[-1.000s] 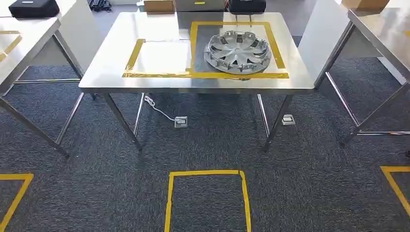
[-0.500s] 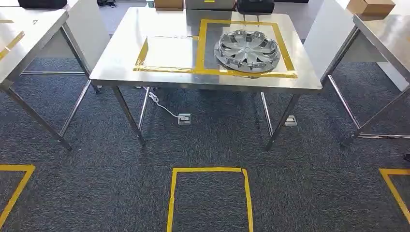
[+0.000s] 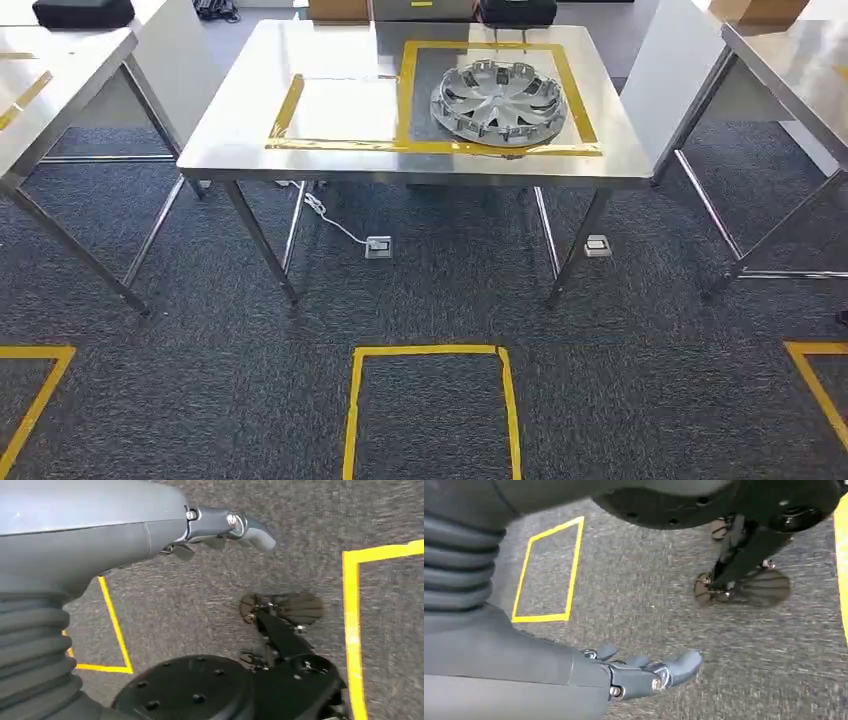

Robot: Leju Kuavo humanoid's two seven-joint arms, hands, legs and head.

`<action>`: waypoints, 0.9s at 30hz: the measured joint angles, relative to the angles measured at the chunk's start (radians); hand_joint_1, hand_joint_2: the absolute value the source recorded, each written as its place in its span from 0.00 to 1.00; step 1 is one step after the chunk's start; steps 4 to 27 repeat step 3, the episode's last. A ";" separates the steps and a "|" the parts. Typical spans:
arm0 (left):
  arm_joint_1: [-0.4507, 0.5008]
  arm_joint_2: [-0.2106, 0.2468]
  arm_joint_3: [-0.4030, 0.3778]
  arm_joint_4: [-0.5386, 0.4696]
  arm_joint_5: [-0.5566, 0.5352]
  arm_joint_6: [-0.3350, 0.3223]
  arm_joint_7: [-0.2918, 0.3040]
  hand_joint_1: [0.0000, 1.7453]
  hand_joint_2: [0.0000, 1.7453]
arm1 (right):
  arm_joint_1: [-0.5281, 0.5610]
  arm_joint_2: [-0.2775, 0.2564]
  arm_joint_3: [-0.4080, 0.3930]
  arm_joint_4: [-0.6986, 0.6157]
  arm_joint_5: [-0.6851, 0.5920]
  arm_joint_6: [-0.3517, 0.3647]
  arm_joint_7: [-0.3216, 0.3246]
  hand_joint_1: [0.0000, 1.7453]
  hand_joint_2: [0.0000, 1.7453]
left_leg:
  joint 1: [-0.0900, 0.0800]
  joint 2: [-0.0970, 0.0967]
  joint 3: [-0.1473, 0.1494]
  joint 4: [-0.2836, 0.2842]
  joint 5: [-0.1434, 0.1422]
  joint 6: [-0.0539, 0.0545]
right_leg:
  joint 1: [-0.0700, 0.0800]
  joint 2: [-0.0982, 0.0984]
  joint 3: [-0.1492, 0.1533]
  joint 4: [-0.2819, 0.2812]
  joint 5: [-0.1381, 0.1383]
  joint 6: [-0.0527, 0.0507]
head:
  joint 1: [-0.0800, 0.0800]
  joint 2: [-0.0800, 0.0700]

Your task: Take the parts from the cabinet and place them on the table.

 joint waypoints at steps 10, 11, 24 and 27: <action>0.006 0.000 -0.012 0.004 0.002 -0.001 0.000 0.00 0.00 | -0.003 0.000 -0.005 -0.010 -0.001 0.000 0.000 0.00 0.00 | 0.000 0.000 0.000 0.000 0.000 -0.001 | 0.000 0.000 -0.001 0.001 0.000 -0.001 | 0.000 0.000; 0.006 0.000 -0.012 0.004 0.002 -0.001 0.000 0.00 0.00 | -0.003 0.000 -0.005 -0.010 -0.001 0.000 0.000 0.00 0.00 | 0.000 0.000 0.000 0.000 0.000 -0.001 | 0.000 0.000 -0.001 0.001 0.000 -0.001 | 0.000 0.000; 0.006 0.000 -0.012 0.004 0.002 -0.001 0.000 0.00 0.00 | -0.003 0.000 -0.005 -0.010 -0.001 0.000 0.000 0.00 0.00 | 0.000 0.000 0.000 0.000 0.000 -0.001 | 0.000 0.000 -0.001 0.001 0.000 -0.001 | 0.000 0.000; 0.006 0.000 -0.012 0.004 0.002 -0.001 0.000 0.00 0.00 | -0.003 0.000 -0.005 -0.010 -0.001 0.000 0.000 0.00 0.00 | 0.000 0.000 0.000 0.000 0.000 -0.001 | 0.000 0.000 -0.001 0.001 0.000 -0.001 | 0.000 0.000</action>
